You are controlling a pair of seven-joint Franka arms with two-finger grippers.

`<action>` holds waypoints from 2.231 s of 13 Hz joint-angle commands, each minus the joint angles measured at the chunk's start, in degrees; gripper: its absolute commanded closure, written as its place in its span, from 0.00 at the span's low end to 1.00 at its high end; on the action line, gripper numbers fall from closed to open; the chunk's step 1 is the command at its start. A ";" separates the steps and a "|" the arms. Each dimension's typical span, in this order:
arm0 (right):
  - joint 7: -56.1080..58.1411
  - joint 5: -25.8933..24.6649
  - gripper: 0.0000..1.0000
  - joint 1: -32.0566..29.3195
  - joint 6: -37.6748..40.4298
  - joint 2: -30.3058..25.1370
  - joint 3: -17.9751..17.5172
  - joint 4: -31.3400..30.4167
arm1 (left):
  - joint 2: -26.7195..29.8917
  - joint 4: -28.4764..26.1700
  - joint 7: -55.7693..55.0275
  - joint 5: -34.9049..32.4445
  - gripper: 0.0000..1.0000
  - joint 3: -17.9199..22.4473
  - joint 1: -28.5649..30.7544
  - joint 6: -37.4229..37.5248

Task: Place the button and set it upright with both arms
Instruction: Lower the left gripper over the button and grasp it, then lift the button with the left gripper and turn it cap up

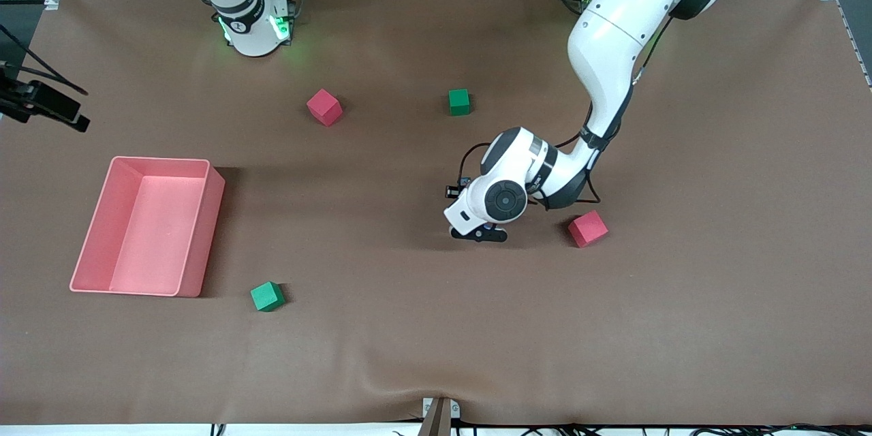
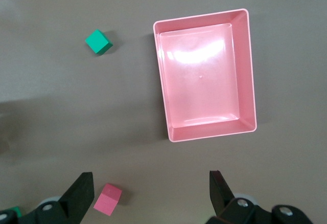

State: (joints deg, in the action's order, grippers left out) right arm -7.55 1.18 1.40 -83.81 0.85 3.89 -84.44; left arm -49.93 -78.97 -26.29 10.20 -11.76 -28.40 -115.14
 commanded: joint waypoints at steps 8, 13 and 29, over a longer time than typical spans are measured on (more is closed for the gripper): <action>-0.19 0.75 0.00 -0.08 2.51 0.55 -0.90 1.91 | -1.40 1.45 -1.22 -1.23 0.37 0.25 -1.75 -0.53; 0.69 0.31 0.00 -0.52 3.03 0.29 -0.90 1.91 | -1.40 1.36 -2.35 -1.23 0.60 0.42 -1.75 -0.53; 0.69 0.58 0.00 -0.08 2.86 -0.33 -0.37 1.74 | 1.06 1.97 -37.57 -16.94 1.00 1.21 -11.14 -9.12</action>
State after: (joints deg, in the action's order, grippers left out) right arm -7.48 1.18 1.27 -81.88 0.65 3.25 -83.45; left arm -49.40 -76.62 -57.26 -3.08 -11.56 -37.29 -121.56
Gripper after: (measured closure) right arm 0.000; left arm 0.577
